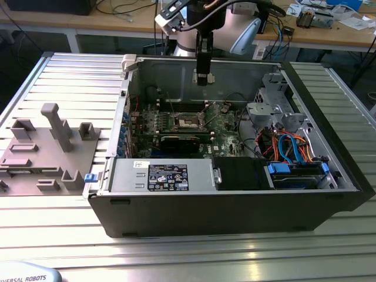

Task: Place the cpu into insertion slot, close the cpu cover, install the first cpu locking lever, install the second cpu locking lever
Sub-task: 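Place the cpu into insertion slot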

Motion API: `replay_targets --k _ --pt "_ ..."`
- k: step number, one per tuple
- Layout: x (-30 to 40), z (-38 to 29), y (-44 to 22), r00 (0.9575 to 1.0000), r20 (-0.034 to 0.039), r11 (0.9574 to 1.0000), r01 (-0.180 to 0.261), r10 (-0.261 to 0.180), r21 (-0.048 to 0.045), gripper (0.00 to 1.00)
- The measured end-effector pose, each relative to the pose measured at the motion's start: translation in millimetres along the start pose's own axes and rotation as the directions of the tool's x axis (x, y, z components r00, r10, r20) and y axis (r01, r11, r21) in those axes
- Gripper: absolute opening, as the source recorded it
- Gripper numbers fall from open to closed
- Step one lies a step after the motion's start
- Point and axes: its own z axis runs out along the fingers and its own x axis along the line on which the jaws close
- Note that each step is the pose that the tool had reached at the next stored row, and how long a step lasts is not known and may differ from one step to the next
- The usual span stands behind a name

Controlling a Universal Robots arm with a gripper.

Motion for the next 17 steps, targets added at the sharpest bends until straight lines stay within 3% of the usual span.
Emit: replay_targets --k 3,5,8,17 --pt "0.0 0.0 0.0 0.9993 -0.0025 0.9993 0.036 -0.036 -0.0011 0.54" --pt "0.0 0.1 0.0 0.9945 -0.0072 0.9945 0.105 -0.105 -0.0033 0.54" --pt "0.0 0.2 -0.1 0.9875 -0.0107 0.9875 0.157 -0.158 -0.0053 0.54" --pt "0.0 2.7 -0.4 0.9867 -0.0109 0.9868 0.162 -0.162 -0.0054 0.54"
